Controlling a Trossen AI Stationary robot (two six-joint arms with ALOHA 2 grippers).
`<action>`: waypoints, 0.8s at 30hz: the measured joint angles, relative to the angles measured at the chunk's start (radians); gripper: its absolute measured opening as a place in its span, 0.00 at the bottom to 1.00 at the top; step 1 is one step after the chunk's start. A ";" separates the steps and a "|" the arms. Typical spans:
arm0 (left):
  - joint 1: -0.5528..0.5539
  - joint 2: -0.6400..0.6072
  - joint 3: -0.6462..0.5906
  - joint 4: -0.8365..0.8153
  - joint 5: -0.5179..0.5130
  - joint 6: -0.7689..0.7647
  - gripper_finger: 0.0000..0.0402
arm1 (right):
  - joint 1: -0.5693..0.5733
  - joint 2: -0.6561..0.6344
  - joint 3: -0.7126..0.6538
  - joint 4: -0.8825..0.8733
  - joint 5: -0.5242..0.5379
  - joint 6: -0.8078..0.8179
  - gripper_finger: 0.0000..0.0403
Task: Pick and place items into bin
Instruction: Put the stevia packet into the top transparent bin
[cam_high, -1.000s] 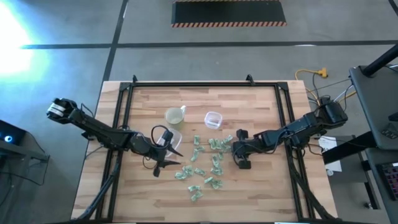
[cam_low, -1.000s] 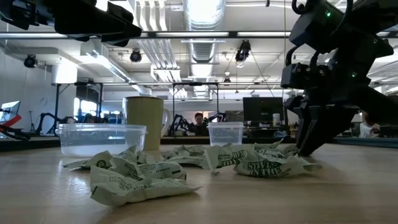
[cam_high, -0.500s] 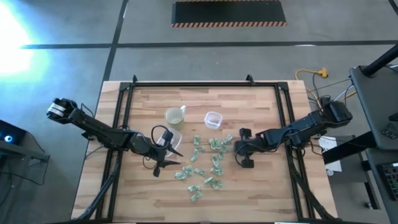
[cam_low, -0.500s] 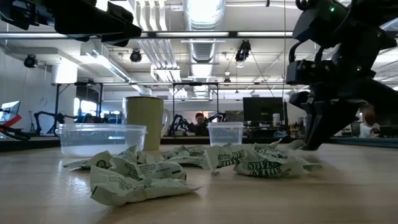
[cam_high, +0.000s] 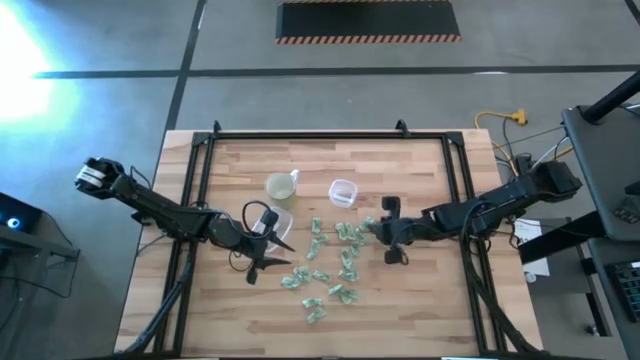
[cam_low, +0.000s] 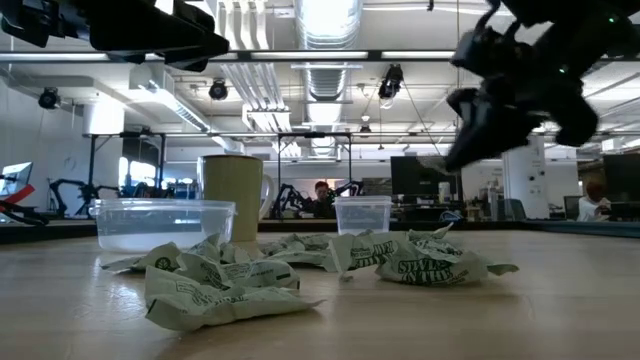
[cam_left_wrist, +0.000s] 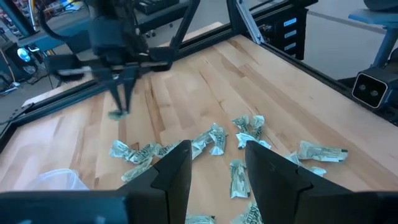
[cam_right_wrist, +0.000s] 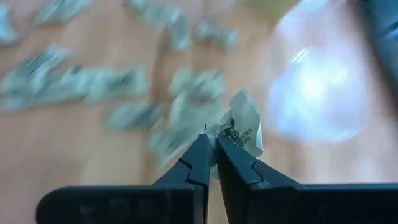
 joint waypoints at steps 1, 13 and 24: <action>0.000 0.000 0.000 0.000 0.000 0.000 0.34 | -0.005 -0.001 0.000 0.034 0.020 -0.043 0.04; 0.002 0.000 0.000 0.025 0.000 0.026 0.34 | -0.294 0.046 0.006 0.302 -0.135 -0.209 0.04; 0.004 0.000 0.000 0.052 -0.006 0.027 0.34 | -0.475 0.200 0.087 0.300 -0.338 -0.144 0.04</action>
